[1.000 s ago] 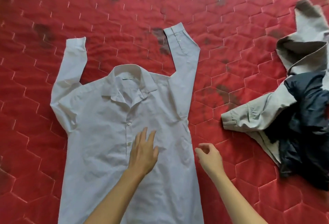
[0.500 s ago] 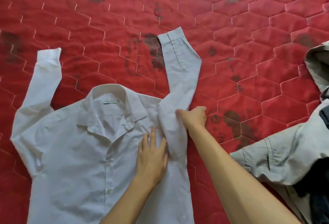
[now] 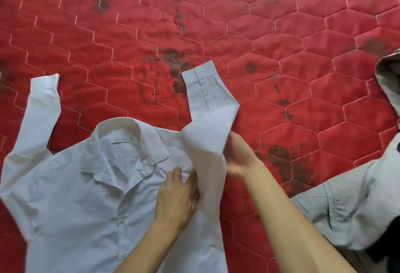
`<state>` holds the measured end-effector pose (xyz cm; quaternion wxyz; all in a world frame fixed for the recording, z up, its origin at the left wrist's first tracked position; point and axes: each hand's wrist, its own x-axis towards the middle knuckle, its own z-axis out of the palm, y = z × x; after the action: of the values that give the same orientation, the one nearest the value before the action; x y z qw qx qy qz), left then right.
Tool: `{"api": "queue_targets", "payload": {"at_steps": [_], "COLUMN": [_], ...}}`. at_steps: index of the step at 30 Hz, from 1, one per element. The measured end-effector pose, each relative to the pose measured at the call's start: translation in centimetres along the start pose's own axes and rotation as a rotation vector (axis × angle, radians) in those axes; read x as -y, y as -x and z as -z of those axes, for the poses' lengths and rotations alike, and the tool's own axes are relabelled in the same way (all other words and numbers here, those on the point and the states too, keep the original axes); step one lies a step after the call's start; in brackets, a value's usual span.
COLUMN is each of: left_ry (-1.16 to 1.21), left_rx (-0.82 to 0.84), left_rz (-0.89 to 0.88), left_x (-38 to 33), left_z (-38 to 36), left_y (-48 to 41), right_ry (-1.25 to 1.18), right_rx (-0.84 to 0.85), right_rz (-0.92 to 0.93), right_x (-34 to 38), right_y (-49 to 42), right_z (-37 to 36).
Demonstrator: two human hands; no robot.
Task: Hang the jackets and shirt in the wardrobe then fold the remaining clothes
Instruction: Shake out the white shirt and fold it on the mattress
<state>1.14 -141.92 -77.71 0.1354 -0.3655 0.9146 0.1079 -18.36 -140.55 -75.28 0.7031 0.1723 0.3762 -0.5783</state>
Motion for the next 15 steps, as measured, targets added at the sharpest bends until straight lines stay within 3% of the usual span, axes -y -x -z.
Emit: {"api": "queue_targets", "payload": {"at_steps": [7,15], "left_ry": [-0.001,0.011], "left_rx": [0.037,-0.015], "left_rz": [0.038,0.174], "left_x": [-0.2,-1.6], "left_z": [-0.1,-0.8], "left_y": [-0.9,-2.0], "right_ry": [0.067,-0.123], "right_rx": [-0.046,-0.435], "right_rz": [0.222,0.562], "right_x": [7.0,15.3], "right_y": [4.0,11.9], "right_z": [1.3,6.6]}}
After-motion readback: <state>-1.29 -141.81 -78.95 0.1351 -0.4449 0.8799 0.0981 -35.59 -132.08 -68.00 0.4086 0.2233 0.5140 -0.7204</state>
